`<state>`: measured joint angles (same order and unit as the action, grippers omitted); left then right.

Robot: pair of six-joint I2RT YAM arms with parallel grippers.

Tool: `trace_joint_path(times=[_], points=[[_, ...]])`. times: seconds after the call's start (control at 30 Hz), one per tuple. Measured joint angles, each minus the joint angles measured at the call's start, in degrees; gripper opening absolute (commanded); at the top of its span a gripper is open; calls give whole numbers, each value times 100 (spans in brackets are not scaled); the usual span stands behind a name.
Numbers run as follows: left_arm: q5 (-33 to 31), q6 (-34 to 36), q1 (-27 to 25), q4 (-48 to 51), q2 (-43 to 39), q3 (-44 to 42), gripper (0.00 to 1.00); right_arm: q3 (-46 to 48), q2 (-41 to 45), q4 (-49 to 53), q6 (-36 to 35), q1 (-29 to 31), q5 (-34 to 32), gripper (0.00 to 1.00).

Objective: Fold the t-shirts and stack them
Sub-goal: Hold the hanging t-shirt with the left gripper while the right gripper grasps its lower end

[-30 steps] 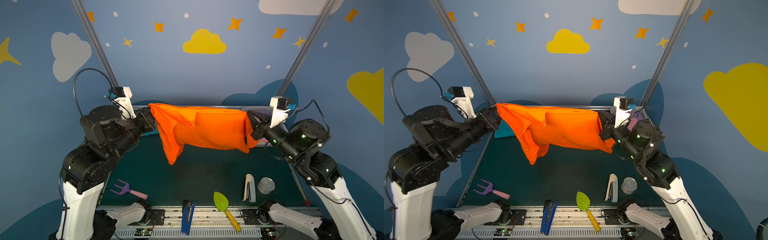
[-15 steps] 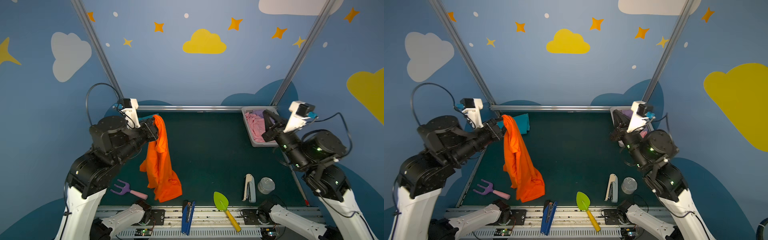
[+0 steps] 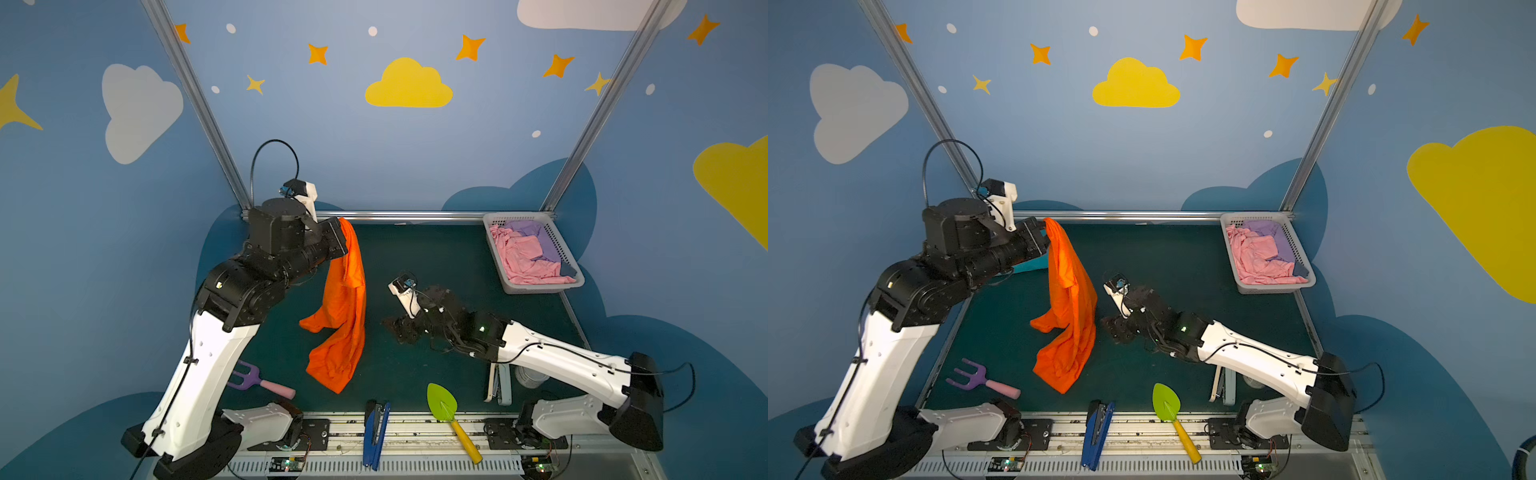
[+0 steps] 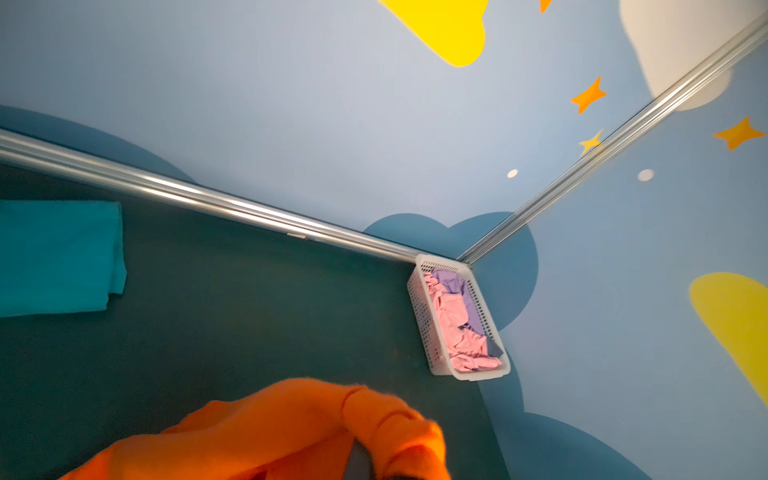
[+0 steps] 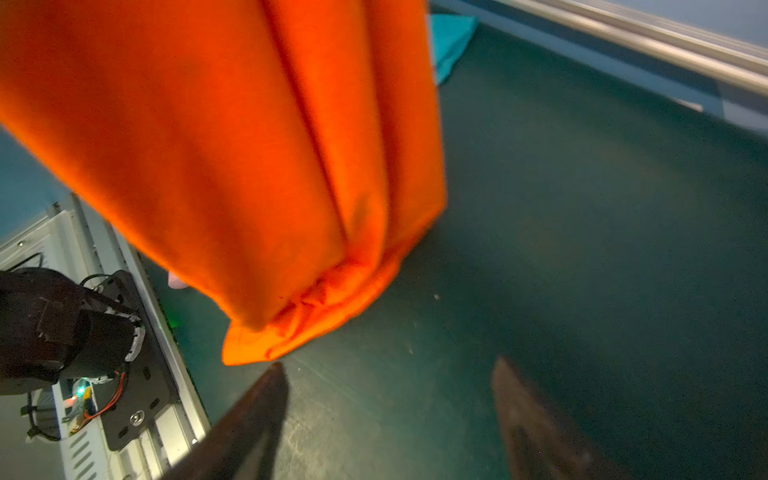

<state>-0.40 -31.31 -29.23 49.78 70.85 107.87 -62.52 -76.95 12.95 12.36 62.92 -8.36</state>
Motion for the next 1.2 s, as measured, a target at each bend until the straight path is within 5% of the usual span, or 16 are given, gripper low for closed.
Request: trace_joint_path(times=[0.27, 0.47, 0.53, 0.6, 0.67, 0.83, 1.2], points=[[9, 33, 0, -20, -162, 328, 4, -20, -656, -1049, 586, 177, 444, 86], [20, 48, -2, 20, -90, 400, 4, -157, -1335, -1617, 798, 544, 85, 83], [28, 48, 0, 26, -74, 404, 4, -247, -1674, -1891, 824, 566, -249, 64], [28, 63, 0, 94, -44, 476, 4, -415, -1943, -1919, 820, 498, -479, 22], [-9, 105, 0, 179, -7, 603, 4, -619, -2048, -1829, 772, 391, -647, 2], [-431, 271, 22, 348, -28, 793, 4, -831, -1521, -1469, 452, 83, -1023, 0], [-1331, 437, 286, 579, -387, 822, 4, -1196, 1434, 398, -140, -975, -1226, 0]])
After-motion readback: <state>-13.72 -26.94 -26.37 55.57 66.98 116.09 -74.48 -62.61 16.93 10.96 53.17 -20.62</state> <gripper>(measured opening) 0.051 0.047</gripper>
